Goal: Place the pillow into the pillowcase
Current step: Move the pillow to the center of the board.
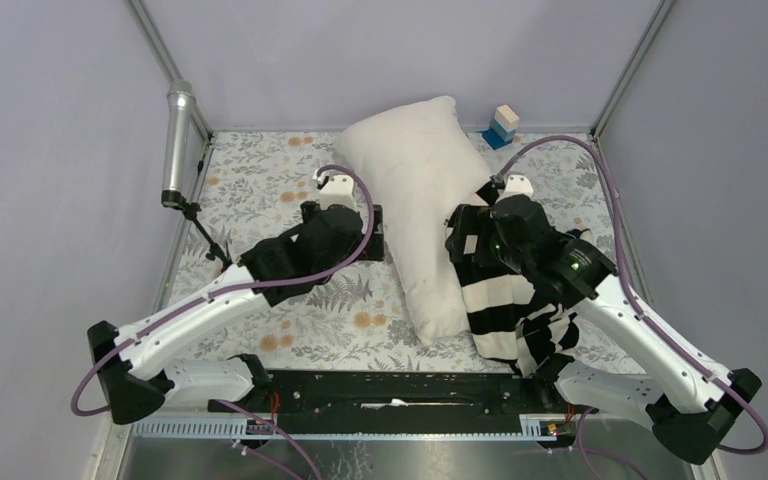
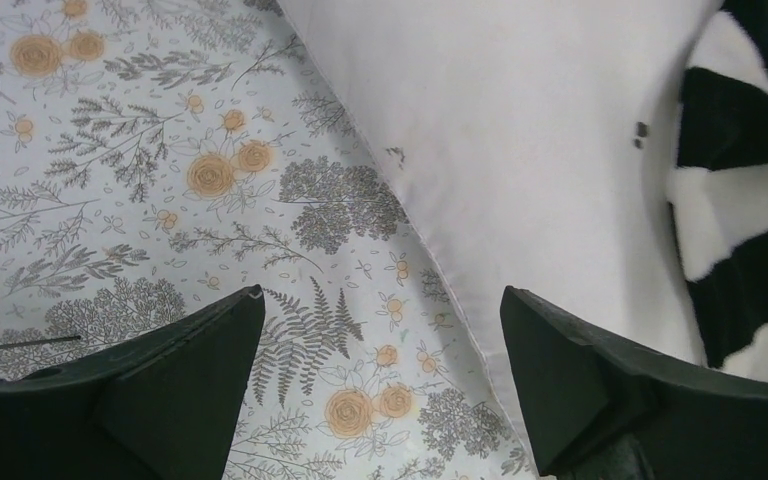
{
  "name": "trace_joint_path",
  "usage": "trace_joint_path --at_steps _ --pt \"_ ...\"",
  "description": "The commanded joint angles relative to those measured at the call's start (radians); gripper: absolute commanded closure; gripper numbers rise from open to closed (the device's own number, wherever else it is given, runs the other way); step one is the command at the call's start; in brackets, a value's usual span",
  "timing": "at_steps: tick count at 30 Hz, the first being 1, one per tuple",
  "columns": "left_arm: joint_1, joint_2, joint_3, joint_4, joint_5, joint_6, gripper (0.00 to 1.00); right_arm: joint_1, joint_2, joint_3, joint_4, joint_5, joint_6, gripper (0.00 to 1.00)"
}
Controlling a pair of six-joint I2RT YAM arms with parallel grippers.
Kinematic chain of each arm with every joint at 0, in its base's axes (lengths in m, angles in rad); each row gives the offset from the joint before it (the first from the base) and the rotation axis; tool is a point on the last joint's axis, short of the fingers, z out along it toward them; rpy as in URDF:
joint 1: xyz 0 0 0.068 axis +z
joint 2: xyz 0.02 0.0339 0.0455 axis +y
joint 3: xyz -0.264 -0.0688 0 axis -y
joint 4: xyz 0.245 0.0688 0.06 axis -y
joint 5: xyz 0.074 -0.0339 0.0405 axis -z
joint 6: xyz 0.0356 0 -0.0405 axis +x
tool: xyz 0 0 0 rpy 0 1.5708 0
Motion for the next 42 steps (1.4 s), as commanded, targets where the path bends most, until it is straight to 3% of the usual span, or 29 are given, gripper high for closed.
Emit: trace_joint_path --at_steps 1,6,17,20,27,35,42 --pt "0.059 0.098 0.025 0.065 0.080 -0.027 0.01 0.008 0.050 -0.051 -0.038 0.044 0.053 0.01" --pt "0.105 0.240 0.055 0.162 0.093 -0.053 0.01 0.007 0.121 -0.122 -0.037 0.070 0.099 0.01" --pt "0.217 0.583 0.082 0.361 0.259 -0.095 0.05 0.007 0.244 -0.363 0.215 0.035 0.190 0.01" --pt "0.224 0.615 0.066 0.375 0.285 -0.115 0.25 0.007 0.278 -0.388 0.275 0.013 0.203 0.01" --pt "0.226 0.513 -0.055 0.365 0.258 -0.174 1.00 0.008 0.332 -0.354 0.319 0.013 0.180 0.04" --pt "0.230 0.211 -0.238 0.294 0.157 -0.243 1.00 0.008 0.430 -0.226 0.327 0.007 0.128 0.12" --pt "0.359 0.176 -0.243 0.257 0.199 -0.223 1.00 0.009 0.547 -0.062 0.336 -0.014 0.074 0.12"
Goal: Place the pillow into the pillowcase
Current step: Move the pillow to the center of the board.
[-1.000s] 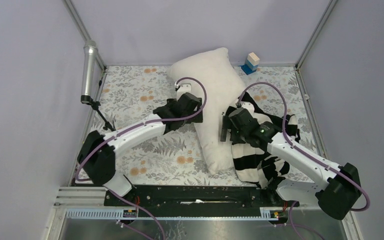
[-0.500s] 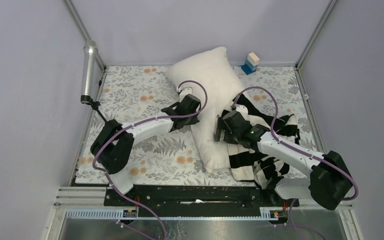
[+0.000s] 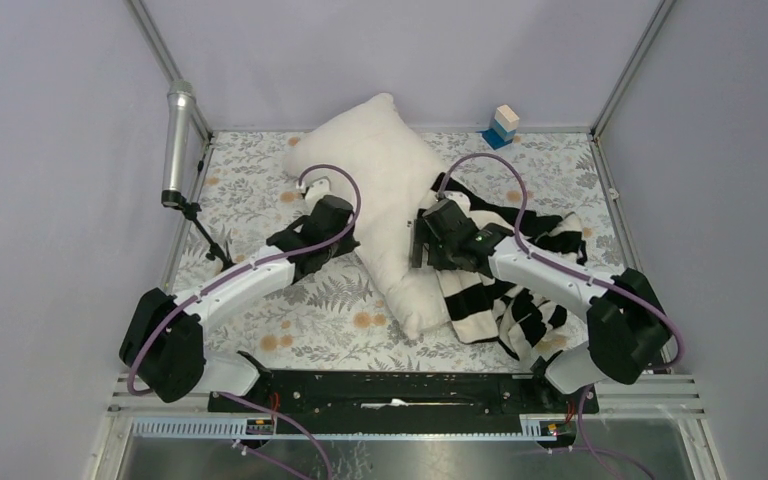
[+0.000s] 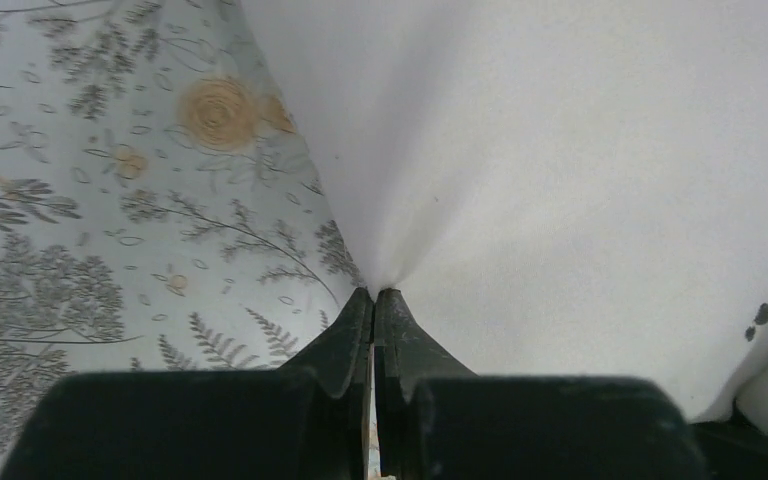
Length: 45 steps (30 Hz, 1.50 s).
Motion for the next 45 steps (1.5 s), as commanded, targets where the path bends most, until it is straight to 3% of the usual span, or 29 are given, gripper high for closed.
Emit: trace_joint_path --at_steps 1,6,12,20,26,34,42,45 --pt "0.067 -0.039 0.003 -0.062 -0.026 0.008 1.00 -0.002 0.105 0.119 0.052 0.017 -0.048 0.11" --pt "0.104 -0.023 0.024 -0.077 -0.009 0.019 1.00 -0.003 0.167 0.271 -0.002 0.024 -0.098 0.09" --pt "0.155 0.025 0.055 -0.064 0.025 0.030 1.00 -0.002 0.056 0.280 -0.064 0.045 -0.118 0.02" --pt "0.169 0.068 0.093 -0.076 0.026 0.041 1.00 -0.002 -0.239 0.125 -0.160 0.143 -0.097 0.00" --pt "0.177 0.068 0.090 -0.073 0.027 0.062 1.00 -0.002 -0.340 0.034 -0.210 0.113 -0.070 0.00" --pt "0.182 0.045 0.077 -0.062 0.063 0.088 1.00 0.004 -0.372 -0.018 -0.236 0.055 -0.065 0.00" --pt "0.182 -0.022 0.079 -0.083 0.078 0.134 1.00 0.105 -0.282 0.018 -0.195 0.119 -0.074 0.01" --pt "0.182 -0.060 0.084 -0.094 0.082 0.156 0.91 0.152 -0.195 0.074 -0.181 0.183 -0.084 0.00"
